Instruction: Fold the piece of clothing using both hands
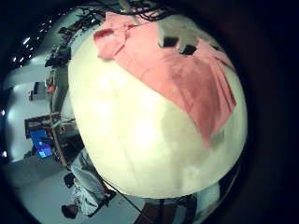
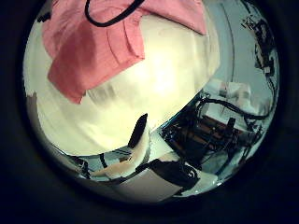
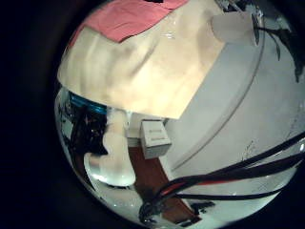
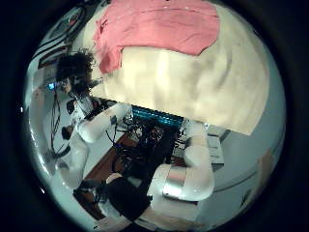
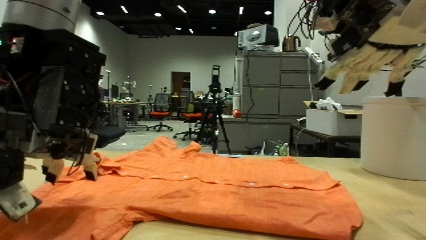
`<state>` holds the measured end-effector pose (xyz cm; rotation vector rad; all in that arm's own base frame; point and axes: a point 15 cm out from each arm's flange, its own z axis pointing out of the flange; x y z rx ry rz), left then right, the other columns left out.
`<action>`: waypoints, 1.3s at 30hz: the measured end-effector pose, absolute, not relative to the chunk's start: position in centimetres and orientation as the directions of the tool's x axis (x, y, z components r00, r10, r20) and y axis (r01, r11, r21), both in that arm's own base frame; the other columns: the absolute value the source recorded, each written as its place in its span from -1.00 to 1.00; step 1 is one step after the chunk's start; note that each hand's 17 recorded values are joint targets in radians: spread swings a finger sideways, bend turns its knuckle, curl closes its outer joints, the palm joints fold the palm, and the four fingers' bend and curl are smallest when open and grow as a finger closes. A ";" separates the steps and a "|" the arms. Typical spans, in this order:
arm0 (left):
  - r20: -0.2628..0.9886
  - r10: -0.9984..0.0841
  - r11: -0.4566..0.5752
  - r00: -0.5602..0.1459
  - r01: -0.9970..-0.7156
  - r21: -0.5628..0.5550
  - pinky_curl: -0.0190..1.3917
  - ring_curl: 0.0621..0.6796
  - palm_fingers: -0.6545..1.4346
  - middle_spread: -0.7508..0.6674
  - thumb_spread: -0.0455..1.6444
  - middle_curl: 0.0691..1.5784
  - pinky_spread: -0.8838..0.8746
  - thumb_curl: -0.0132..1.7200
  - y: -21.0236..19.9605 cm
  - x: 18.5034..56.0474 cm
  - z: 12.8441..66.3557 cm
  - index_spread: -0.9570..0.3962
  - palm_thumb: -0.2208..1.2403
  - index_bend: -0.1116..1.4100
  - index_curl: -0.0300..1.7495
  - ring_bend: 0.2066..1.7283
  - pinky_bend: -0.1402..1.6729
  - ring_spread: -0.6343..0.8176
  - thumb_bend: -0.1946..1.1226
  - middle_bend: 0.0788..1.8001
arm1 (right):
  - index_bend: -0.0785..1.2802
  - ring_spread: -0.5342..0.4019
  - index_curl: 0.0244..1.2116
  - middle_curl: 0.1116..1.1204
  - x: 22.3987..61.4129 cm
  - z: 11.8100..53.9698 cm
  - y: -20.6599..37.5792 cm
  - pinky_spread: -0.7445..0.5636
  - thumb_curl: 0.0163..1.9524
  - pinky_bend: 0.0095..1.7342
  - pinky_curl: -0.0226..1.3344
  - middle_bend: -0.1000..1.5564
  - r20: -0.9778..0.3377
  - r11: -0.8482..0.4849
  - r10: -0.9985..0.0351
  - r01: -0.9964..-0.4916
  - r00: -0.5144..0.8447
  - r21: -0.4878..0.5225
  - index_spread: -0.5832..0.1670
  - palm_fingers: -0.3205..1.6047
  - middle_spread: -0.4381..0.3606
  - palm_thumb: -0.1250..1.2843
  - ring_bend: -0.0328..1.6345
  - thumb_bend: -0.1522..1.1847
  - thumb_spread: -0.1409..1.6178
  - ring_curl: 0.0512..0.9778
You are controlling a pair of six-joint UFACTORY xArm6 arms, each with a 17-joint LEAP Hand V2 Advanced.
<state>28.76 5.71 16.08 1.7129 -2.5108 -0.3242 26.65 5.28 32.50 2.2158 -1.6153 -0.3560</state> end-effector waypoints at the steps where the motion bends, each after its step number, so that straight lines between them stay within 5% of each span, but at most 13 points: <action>1: -0.041 -0.929 0.349 -0.369 -0.906 0.239 -0.52 -0.42 -0.42 0.34 0.24 -0.70 0.46 -0.64 5.7 28.8 15.5 0.60 -0.28 -0.61 -0.59 -0.46 -0.50 0.81 -0.74 -0.87 | -0.63 0.66 -0.54 -0.60 26.9 32.3 5.3 0.64 -0.78 -0.60 -0.52 -0.65 0.015 -0.271 -0.950 -0.853 0.310 0.446 -0.33 -0.56 0.34 -0.74 -0.64 -0.80 0.44 -0.60; 3: -0.033 -0.931 0.344 -0.365 -0.902 0.259 -0.53 -0.56 -0.43 0.33 0.24 -0.69 0.50 -0.64 5.7 28.9 14.8 0.54 -0.28 -0.58 -0.58 -0.63 -0.51 0.86 -0.74 -0.86 | -0.63 0.66 -0.53 -0.61 26.9 32.2 5.3 0.63 -0.78 -0.60 -0.52 -0.66 0.015 -0.271 -0.950 -0.851 0.311 0.450 -0.33 -0.56 0.34 -0.74 -0.64 -0.80 0.45 -0.60; 11: -0.044 -0.938 0.319 -0.345 -0.902 0.291 -0.52 -0.55 -0.41 0.47 0.23 -0.72 0.52 -0.64 5.8 29.0 13.5 0.57 -0.29 -0.65 -0.60 -0.65 -0.50 0.63 -0.75 -0.88 | -0.63 0.65 -0.53 -0.62 26.9 31.5 5.3 0.63 -0.78 -0.61 -0.51 -0.66 0.010 -0.277 -0.948 -0.838 0.319 0.471 -0.33 -0.57 0.31 -0.74 -0.65 -0.80 0.45 -0.59; 18: -0.119 -0.931 0.297 -0.346 -0.904 0.307 -0.57 -0.57 -0.14 0.16 0.21 -0.63 0.41 -0.63 6.1 29.1 13.5 0.50 -0.24 -0.60 -0.60 -0.67 -0.64 0.35 -0.73 -0.65 | -0.64 0.65 -0.54 -0.62 26.9 31.3 5.1 0.63 -0.78 -0.61 -0.51 -0.66 0.014 -0.274 -0.948 -0.836 0.318 0.475 -0.34 -0.57 0.29 -0.74 -0.65 -0.80 0.45 -0.58; 23: -0.161 -0.921 0.290 -0.354 -0.901 0.323 -0.61 -0.51 0.13 -0.14 0.18 -0.51 0.14 -0.62 6.0 29.0 13.3 0.31 -0.16 -0.57 -0.55 -0.58 -0.63 -0.11 -0.73 -0.41 | -0.63 0.64 -0.54 -0.62 26.8 31.4 5.1 0.63 -0.78 -0.61 -0.51 -0.66 0.014 -0.274 -0.948 -0.838 0.318 0.472 -0.36 -0.58 0.29 -0.74 -0.66 -0.80 0.45 -0.57; 28: -0.162 -0.917 0.294 -0.365 -0.891 0.345 -0.54 -0.30 0.52 -0.40 0.18 -0.40 -0.33 -0.59 5.7 28.6 12.8 0.10 0.02 -0.60 -0.52 -0.33 -0.40 -0.58 -0.70 -0.25 | -0.64 0.62 -0.54 -0.62 26.8 31.5 5.1 0.63 -0.78 -0.61 -0.51 -0.66 0.012 -0.275 -0.948 -0.838 0.318 0.472 -0.36 -0.58 0.29 -0.75 -0.66 -0.80 0.45 -0.57; 39: -0.140 -0.915 0.291 -0.378 -0.859 0.421 -0.38 0.23 0.64 -0.64 0.16 -0.17 -0.77 -0.46 5.9 27.2 13.2 -0.25 0.45 -0.49 -0.30 0.06 -0.13 -0.86 -0.67 -0.17 | -0.64 0.61 -0.54 -0.62 26.8 31.5 5.2 0.63 -0.78 -0.63 -0.51 -0.64 0.011 -0.276 -0.948 -0.839 0.318 0.469 -0.36 -0.57 0.26 -0.76 -0.65 -0.80 0.45 -0.56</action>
